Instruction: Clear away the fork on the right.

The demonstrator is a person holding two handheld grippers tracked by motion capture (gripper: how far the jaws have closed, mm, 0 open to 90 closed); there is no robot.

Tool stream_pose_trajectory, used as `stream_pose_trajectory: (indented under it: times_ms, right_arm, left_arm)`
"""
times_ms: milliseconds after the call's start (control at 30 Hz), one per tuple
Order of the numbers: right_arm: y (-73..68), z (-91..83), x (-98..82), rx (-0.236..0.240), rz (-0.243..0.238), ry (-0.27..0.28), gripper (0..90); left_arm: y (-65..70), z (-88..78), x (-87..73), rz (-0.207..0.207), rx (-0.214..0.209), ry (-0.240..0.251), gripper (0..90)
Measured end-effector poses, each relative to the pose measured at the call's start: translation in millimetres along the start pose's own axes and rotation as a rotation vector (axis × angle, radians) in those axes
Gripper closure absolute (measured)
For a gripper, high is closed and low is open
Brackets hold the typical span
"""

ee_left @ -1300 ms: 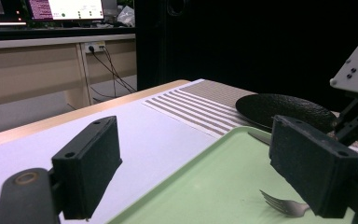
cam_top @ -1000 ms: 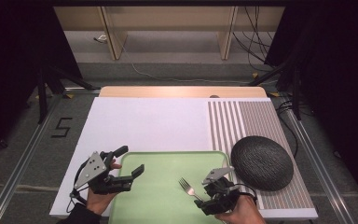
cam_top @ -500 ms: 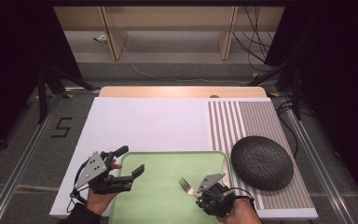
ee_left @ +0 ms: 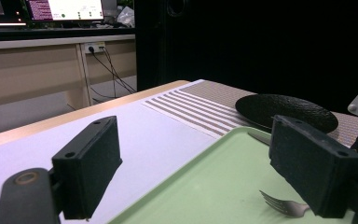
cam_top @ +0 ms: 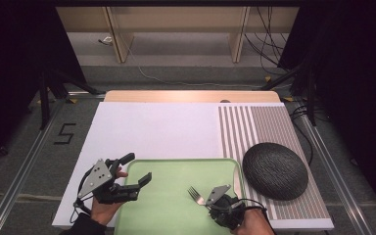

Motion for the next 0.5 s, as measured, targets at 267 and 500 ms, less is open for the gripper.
stream_pose_trajectory:
  times_ms: [267, 500]
  right_arm:
    - [1.4, 0.9, -1.5, -0.013, -0.009, -0.016, 90.0]
    - [6.1, 0.4, -5.4, -0.036, 0.008, -0.035, 90.0]
  left_arm:
    - [0.2, 0.0, 0.0, 0.002, -0.001, -0.001, 16.3]
    - [0.4, -0.2, 0.1, 0.003, -0.001, -0.001, 16.3]
Point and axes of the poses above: each handheld gripper's, and its own axes: z roughly forward along the jaws, x roughly out of its top, y roughly to its right, the point moved 6 cm from there along z, roughly forward along the jaws, and after that the axes turned 4 degrees about -z, right-handed, at the moved point
